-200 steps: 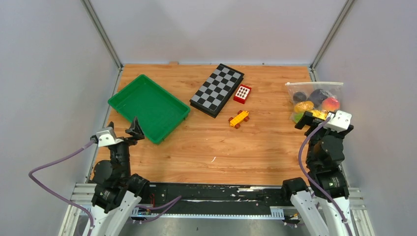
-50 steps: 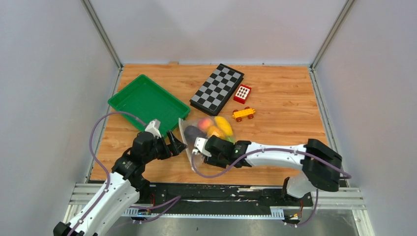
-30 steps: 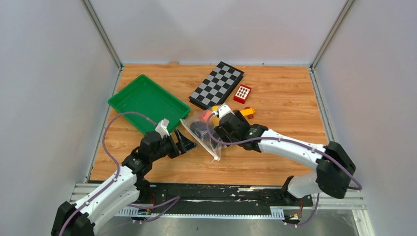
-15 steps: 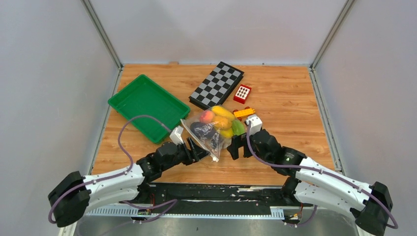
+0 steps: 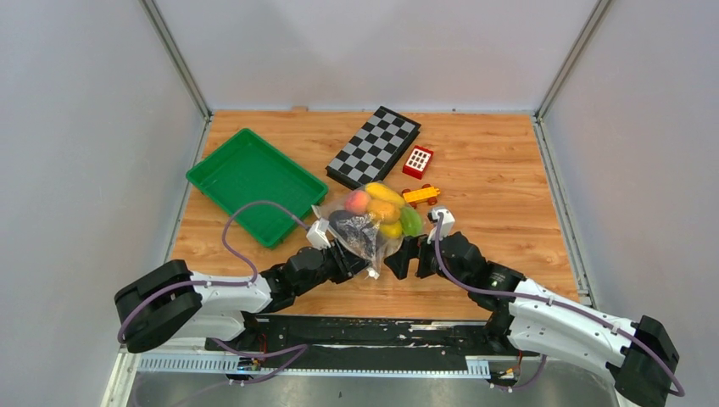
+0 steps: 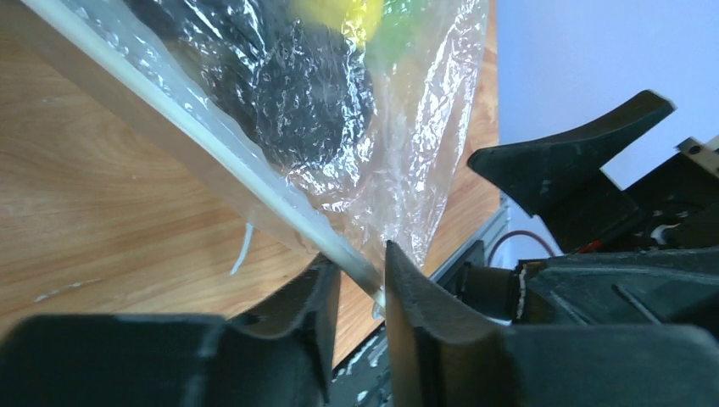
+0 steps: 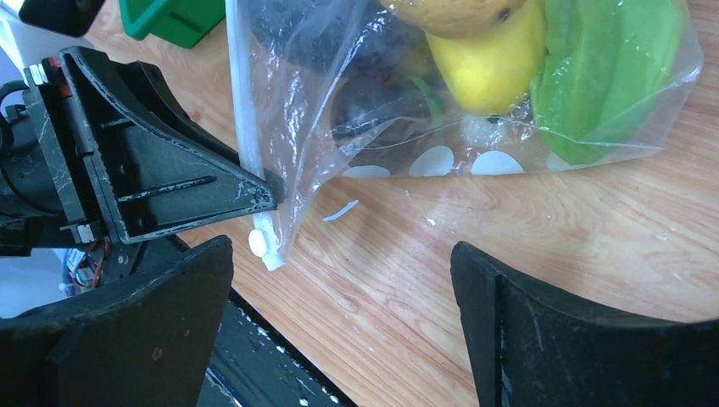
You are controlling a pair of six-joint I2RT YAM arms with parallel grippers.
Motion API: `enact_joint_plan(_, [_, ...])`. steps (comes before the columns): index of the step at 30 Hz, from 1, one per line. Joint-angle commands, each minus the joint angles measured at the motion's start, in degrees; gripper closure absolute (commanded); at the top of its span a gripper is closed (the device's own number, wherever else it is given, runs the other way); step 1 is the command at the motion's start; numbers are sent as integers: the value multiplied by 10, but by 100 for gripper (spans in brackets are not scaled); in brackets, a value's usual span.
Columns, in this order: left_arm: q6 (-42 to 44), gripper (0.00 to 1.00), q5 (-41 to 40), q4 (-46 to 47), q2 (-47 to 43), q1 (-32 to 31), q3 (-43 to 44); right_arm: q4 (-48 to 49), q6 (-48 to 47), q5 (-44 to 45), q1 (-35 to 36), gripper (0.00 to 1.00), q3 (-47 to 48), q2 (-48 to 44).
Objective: Open the zip-top bag and remove the fake food
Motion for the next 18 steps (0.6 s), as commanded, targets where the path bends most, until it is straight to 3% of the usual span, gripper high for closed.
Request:
enact_joint_plan(1, [-7, 73, -27, 82, 8, -4, 7, 37, 39, 5, 3, 0, 3, 3])
enact_joint_plan(6, [-4, 100, -30, 99, -1, -4, 2, 51, 62, 0, 3, 1, -3, 19])
enact_joint_plan(13, [-21, 100, -31, 109, -27, -4, -11, 147, 86, -45, 3, 11, -38, 21])
enact_joint_plan(18, [-44, 100, -40, 128, -46, -3, -19, 185, 87, -76, 2, 31, -57, 11])
